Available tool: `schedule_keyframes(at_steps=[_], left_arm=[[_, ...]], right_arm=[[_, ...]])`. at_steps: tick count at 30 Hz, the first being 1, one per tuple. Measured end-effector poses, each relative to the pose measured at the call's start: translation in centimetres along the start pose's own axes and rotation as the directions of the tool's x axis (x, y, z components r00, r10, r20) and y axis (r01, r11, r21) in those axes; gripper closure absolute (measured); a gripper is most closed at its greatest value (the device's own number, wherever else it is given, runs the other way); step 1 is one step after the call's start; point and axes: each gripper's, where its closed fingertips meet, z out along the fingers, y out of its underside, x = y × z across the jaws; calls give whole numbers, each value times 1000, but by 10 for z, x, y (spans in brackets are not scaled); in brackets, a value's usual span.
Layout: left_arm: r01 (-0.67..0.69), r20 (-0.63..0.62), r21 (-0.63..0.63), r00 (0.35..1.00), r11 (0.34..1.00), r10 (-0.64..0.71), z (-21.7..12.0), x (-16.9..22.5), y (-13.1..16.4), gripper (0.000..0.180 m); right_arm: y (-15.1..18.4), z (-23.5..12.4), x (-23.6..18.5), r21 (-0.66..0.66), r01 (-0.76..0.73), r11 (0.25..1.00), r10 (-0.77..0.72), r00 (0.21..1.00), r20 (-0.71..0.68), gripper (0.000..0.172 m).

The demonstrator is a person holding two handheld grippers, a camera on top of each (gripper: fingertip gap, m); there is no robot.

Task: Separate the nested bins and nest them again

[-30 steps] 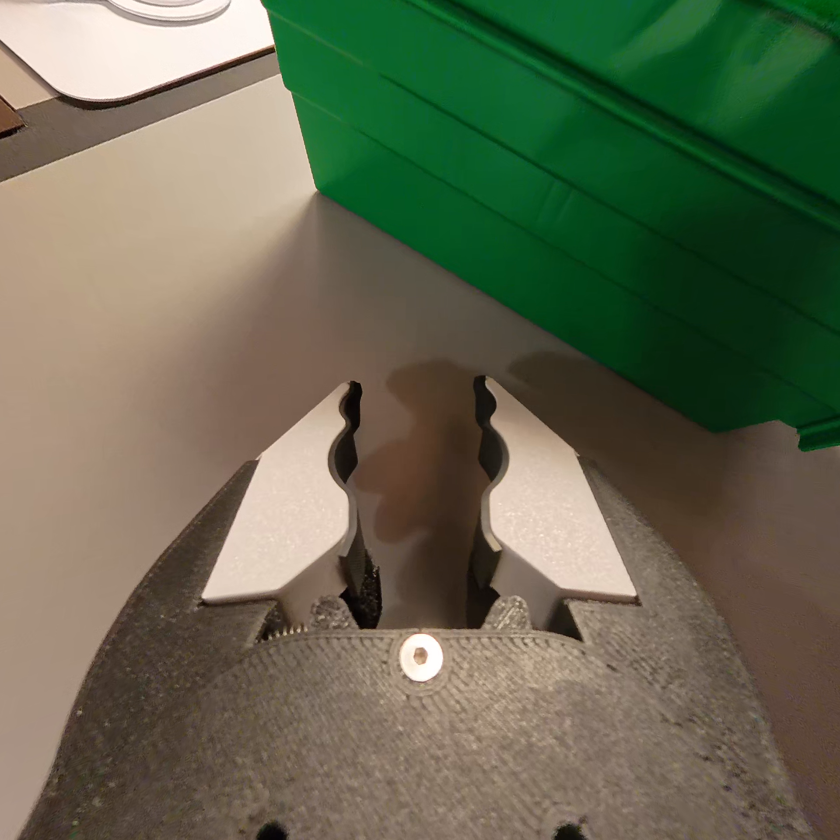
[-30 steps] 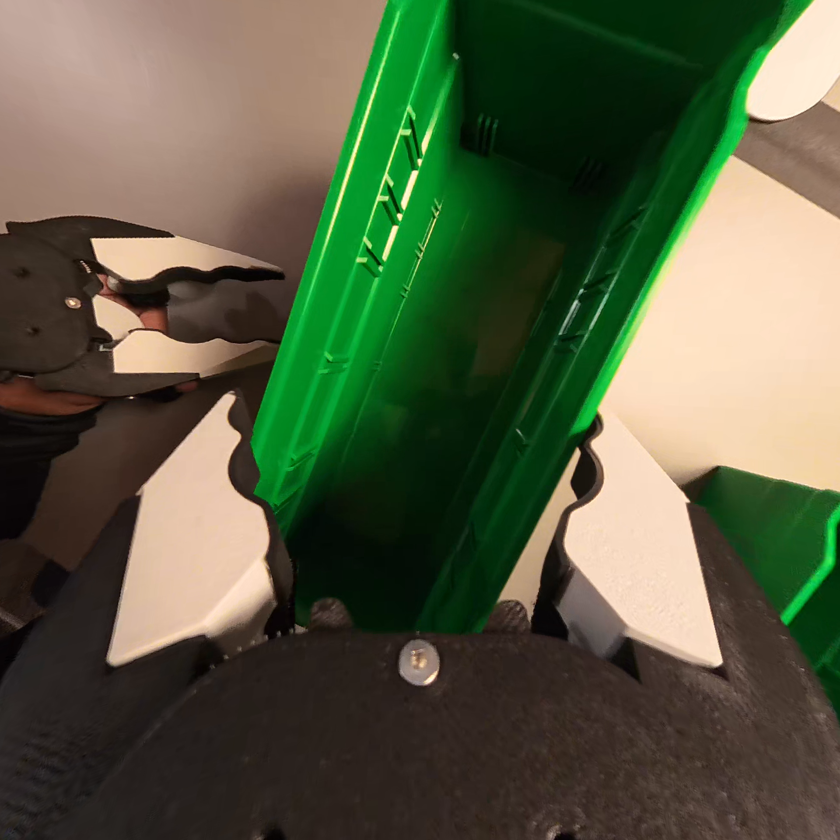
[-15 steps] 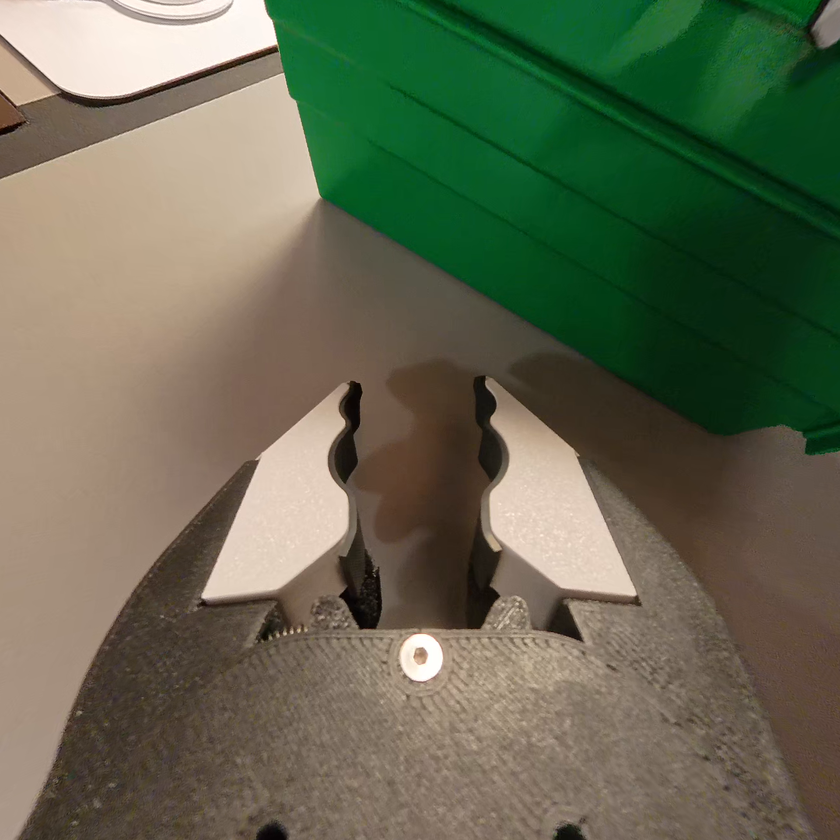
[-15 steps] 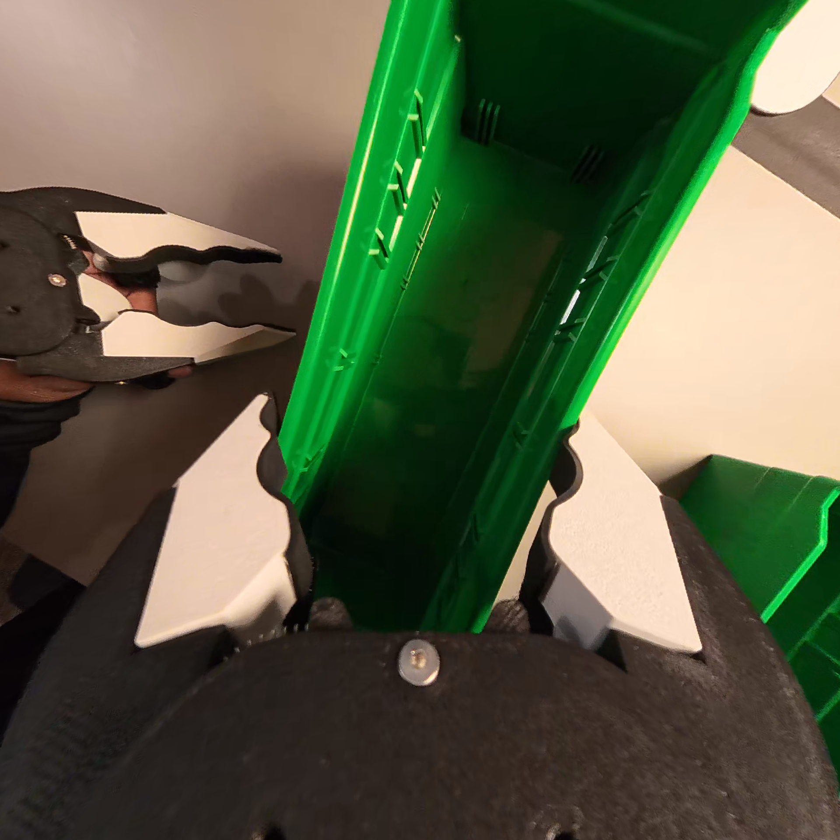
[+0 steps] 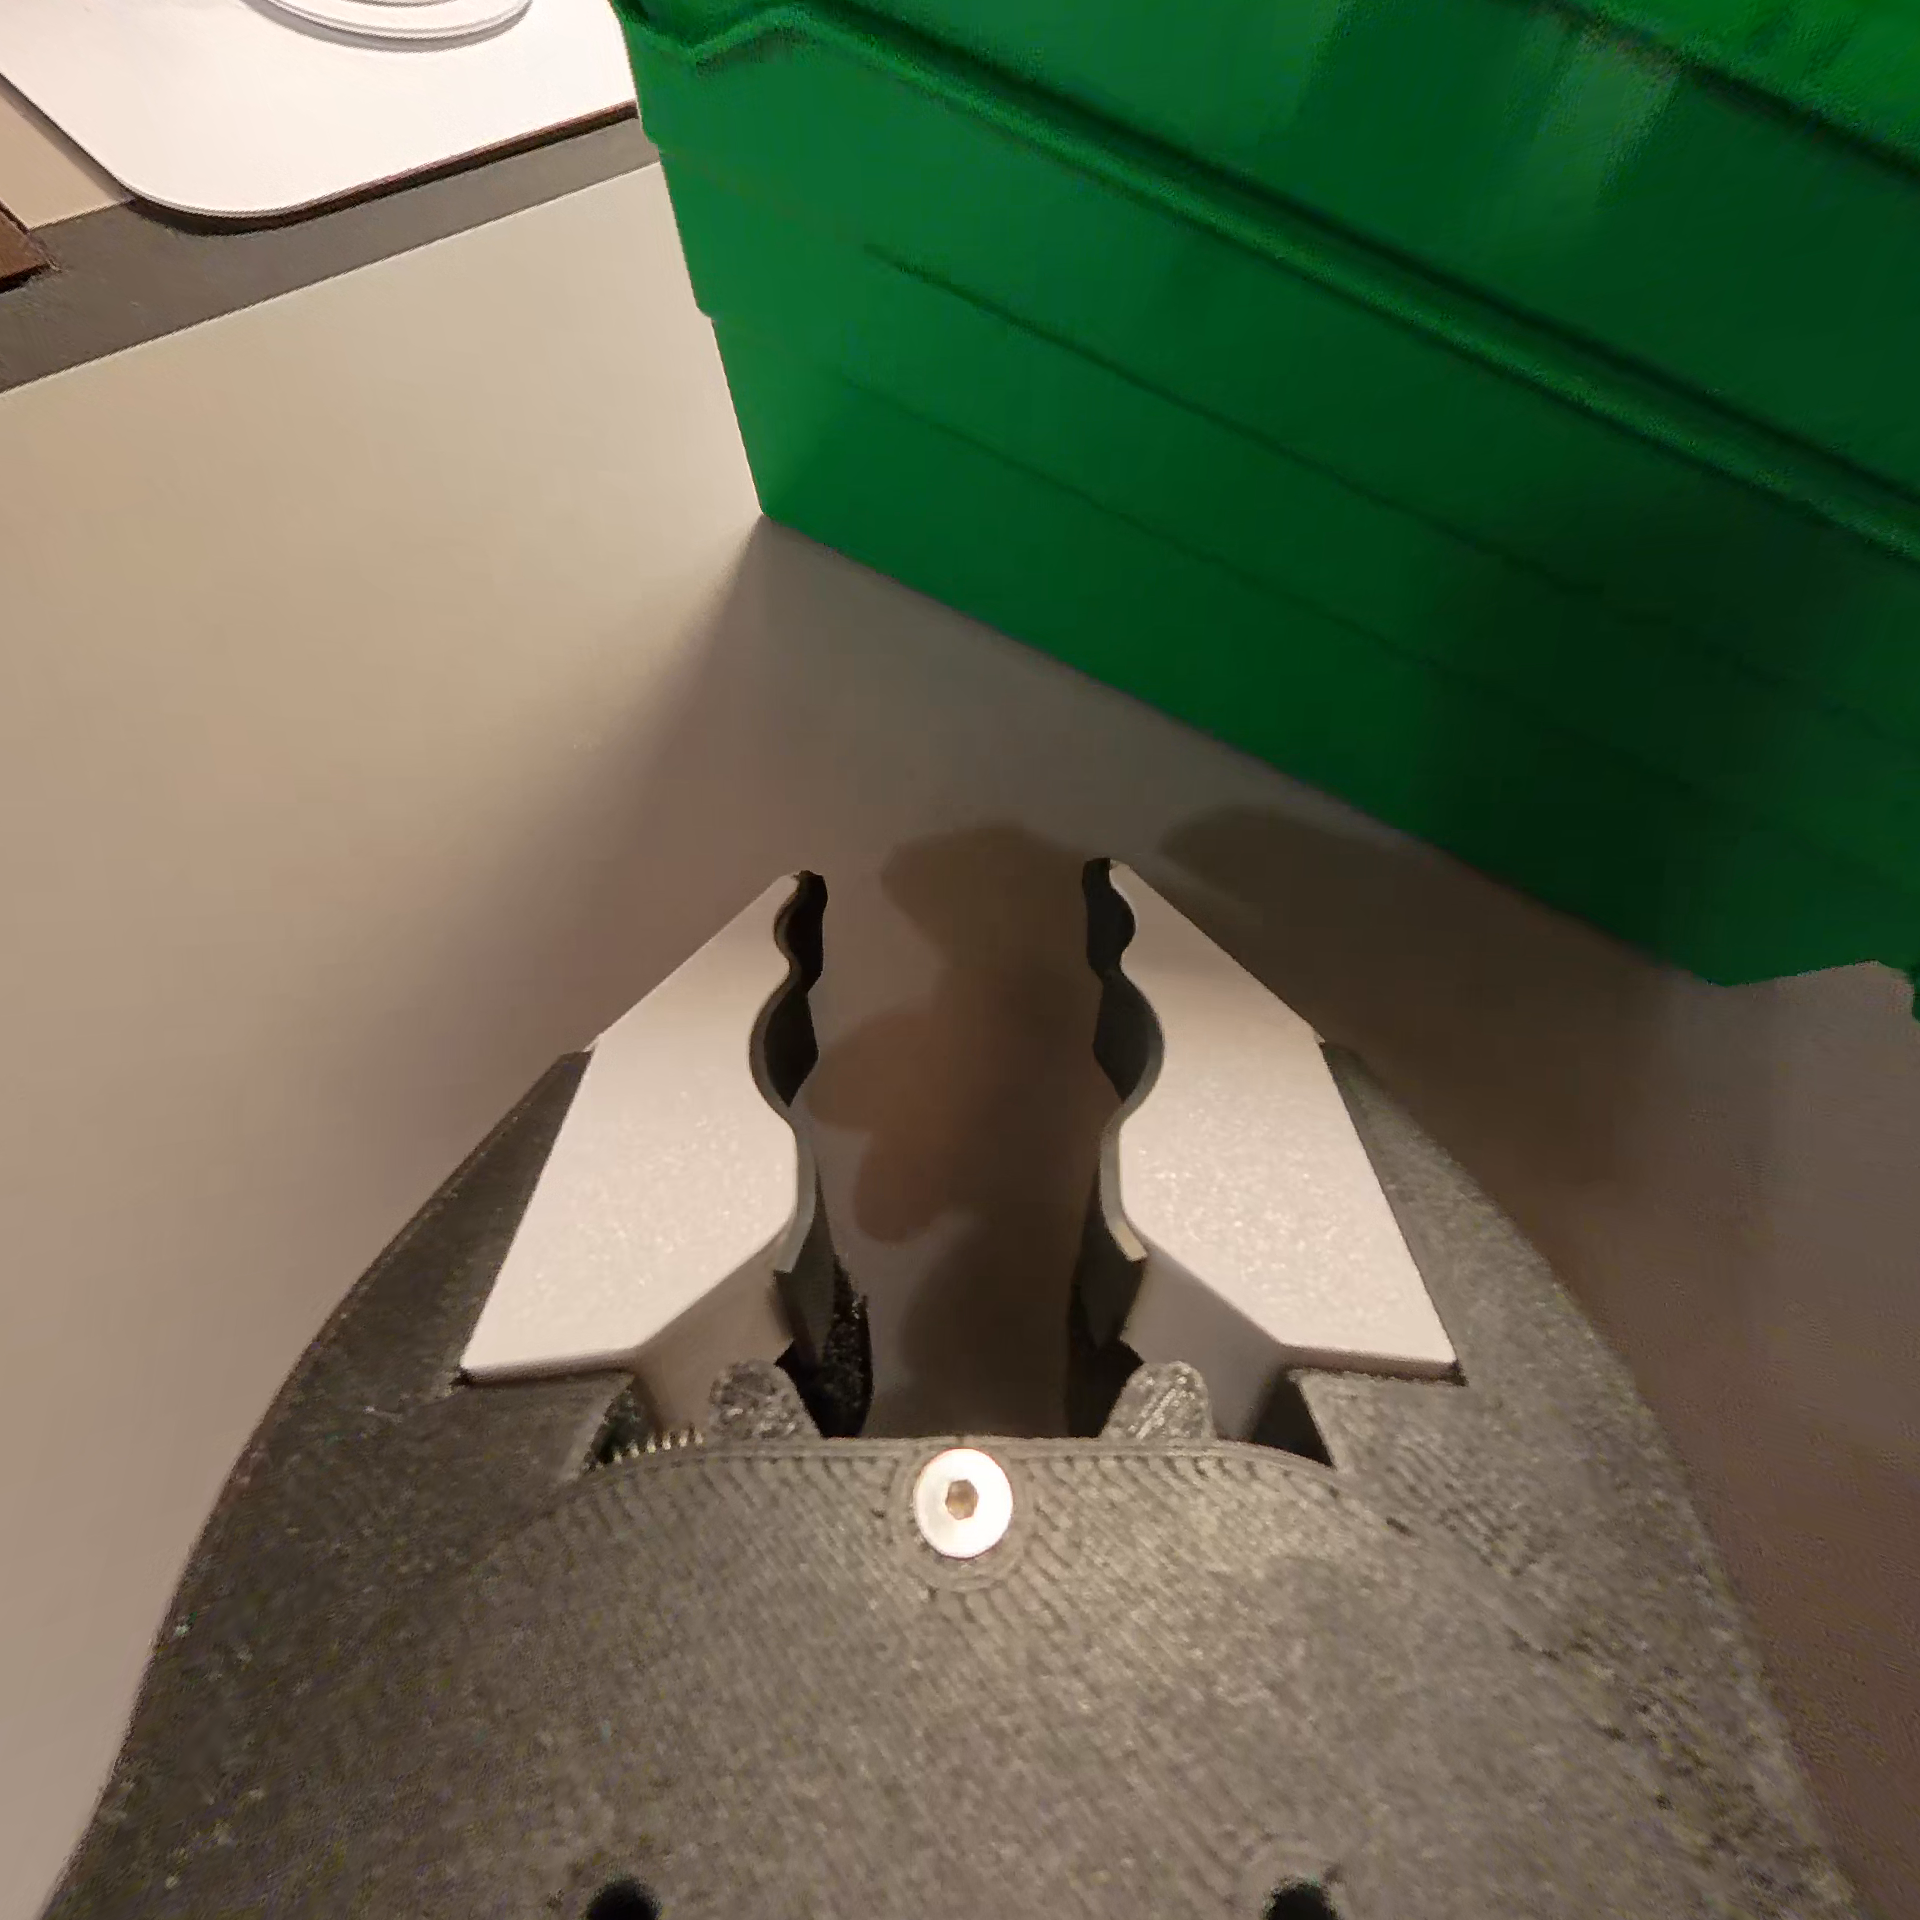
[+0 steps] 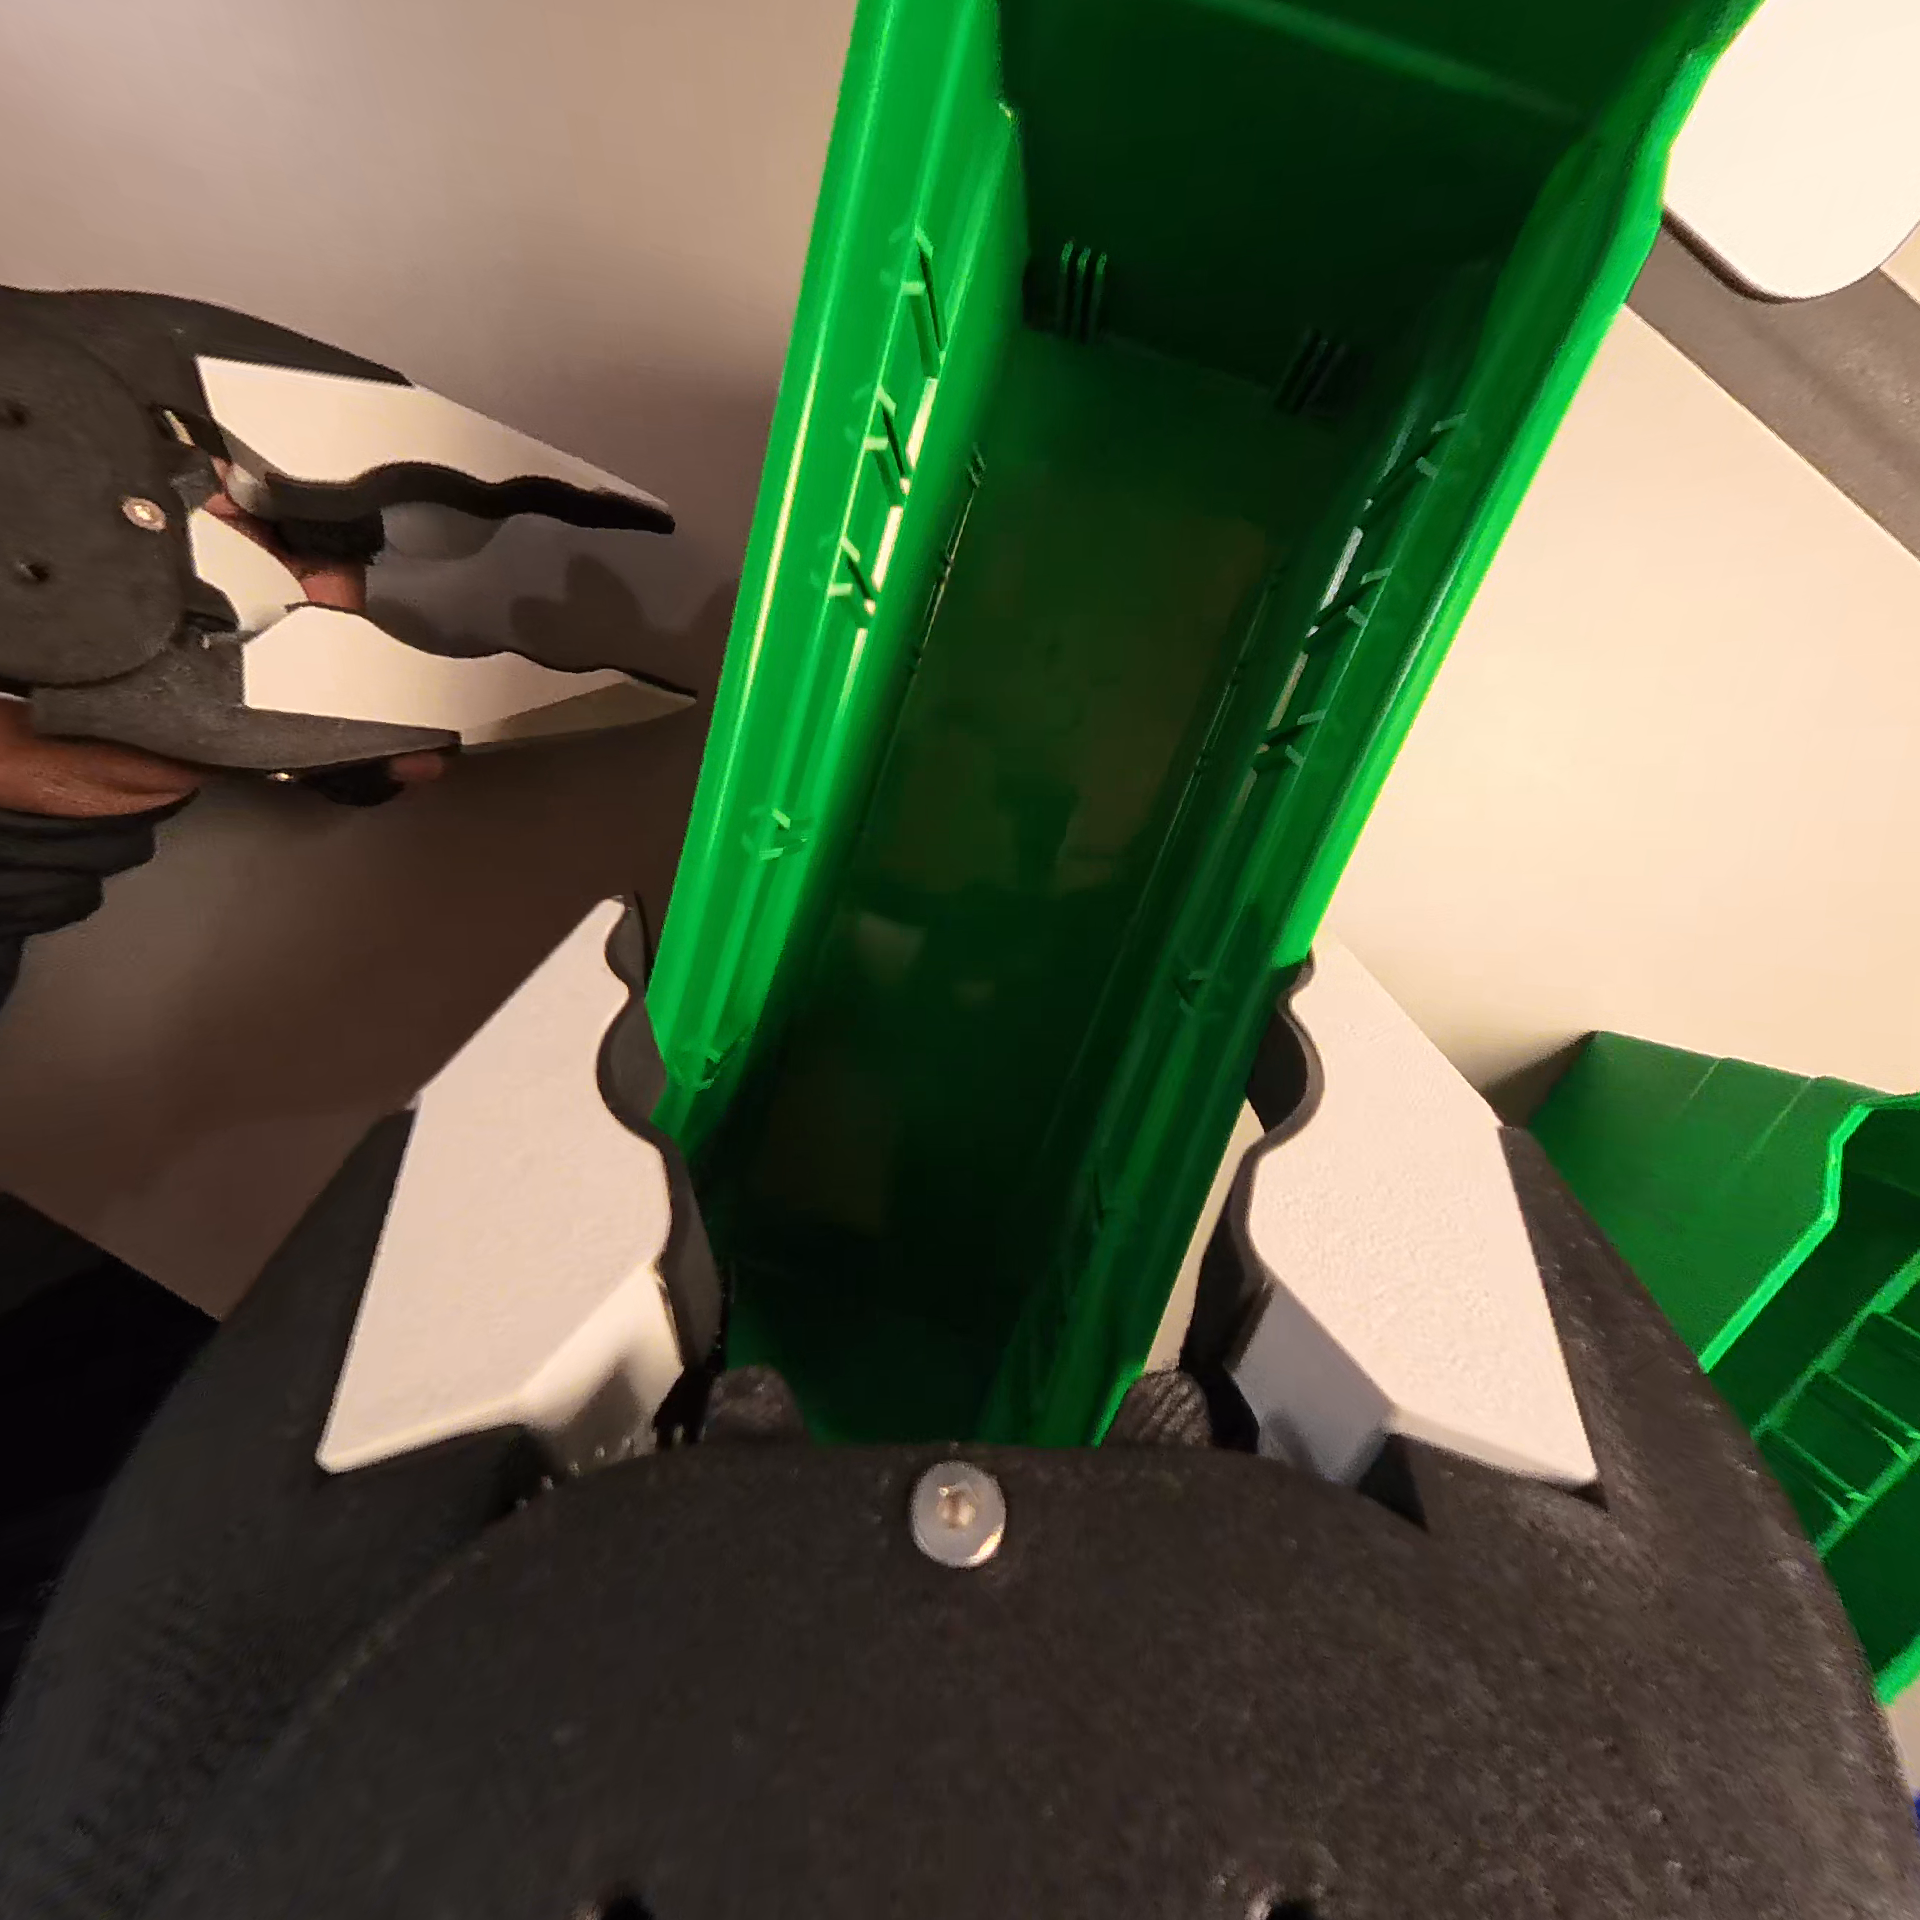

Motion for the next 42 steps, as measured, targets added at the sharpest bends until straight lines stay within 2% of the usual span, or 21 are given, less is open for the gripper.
schedule_keyframes(at_steps=[15,20,24,36,38,42], left_arm=[[1,-1,0,1000,1000,-1,0,0,0,129],[4,0,1,1000,1000,-4,0,0,0,129],[8,-3,3,1000,1000,-8,-1,0,-1,129],[2,-2,1,1000,1000,-2,-1,0,0,129],[2,-3,2,1000,1000,-2,-1,0,0,129],[0,-3,0,1000,1000,0,0,1,0,129]], right_arm=[[10,-2,6,-20,6,1000,-6,1000,12,40],[0,-21,8,36,45,998,-44,998,-38,40],[8,-10,7,-26,40,999,-40,999,-28,41],[11,1,8,-60,42,997,-44,998,-34,34],[11,2,7,-64,35,997,-37,999,-21,36],[8,-1,6,-51,28,998,-28,1000,0,53]])
